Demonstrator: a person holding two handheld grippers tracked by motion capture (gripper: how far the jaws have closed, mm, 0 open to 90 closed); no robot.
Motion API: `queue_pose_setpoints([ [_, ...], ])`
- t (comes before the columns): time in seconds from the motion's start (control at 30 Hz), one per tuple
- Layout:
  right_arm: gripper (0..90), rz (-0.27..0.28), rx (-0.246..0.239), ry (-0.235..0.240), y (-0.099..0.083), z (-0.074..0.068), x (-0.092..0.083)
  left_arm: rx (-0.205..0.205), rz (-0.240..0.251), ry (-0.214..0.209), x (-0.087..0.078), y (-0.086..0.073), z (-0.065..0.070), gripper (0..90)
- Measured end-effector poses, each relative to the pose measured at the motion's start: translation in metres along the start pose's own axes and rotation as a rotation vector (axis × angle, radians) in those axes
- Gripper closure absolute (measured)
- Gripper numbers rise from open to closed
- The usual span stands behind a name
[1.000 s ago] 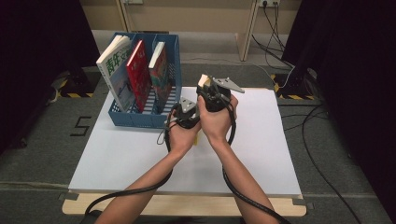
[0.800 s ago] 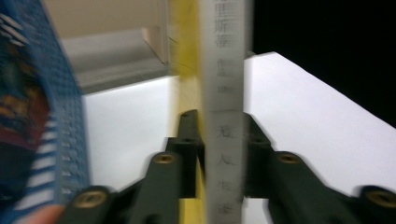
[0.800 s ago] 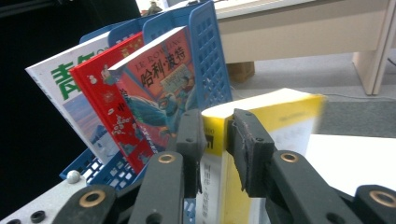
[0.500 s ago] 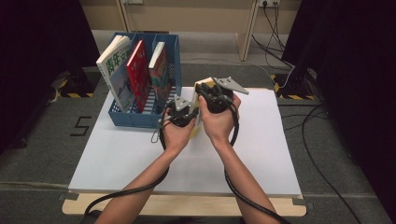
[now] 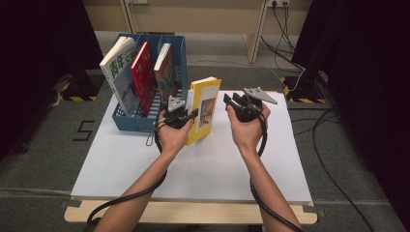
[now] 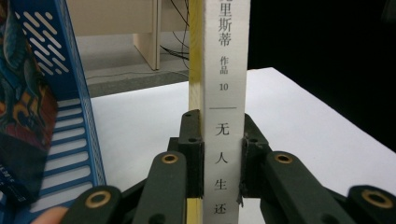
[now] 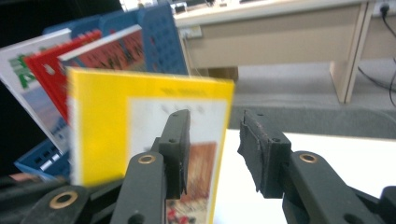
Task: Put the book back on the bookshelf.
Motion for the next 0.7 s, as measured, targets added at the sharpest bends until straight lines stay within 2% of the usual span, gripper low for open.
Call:
queue_pose_setpoints([
  [0.23,63.2,-0.033,0.002,-0.045,-0.018,0.038,-0.006,-0.017,0.039,-0.043,-0.002,0.0,-0.005,75.8],
  [0.43,63.5,-0.045,0.026,-0.068,-0.028,0.061,-0.013,-0.017,0.083,-0.065,-0.007,0.008,-0.005,75.8],
  [0.5,63.5,-0.043,0.036,-0.075,-0.029,0.066,-0.015,-0.013,0.099,-0.066,-0.009,0.012,-0.005,75.8],
  [0.7,63.2,-0.027,0.019,-0.11,-0.034,0.081,-0.021,-0.002,0.151,-0.038,-0.024,0.027,-0.012,75.8],
])
Point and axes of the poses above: each handheld gripper's, and its own axes: x roughly forward along the jaws, y roughly out of its top, z roughly to its right, the point moved 10 cm from there along x, roughly forward along the jaws, and after that the axes turned 13 degrees about x, right-handed, at the moved point
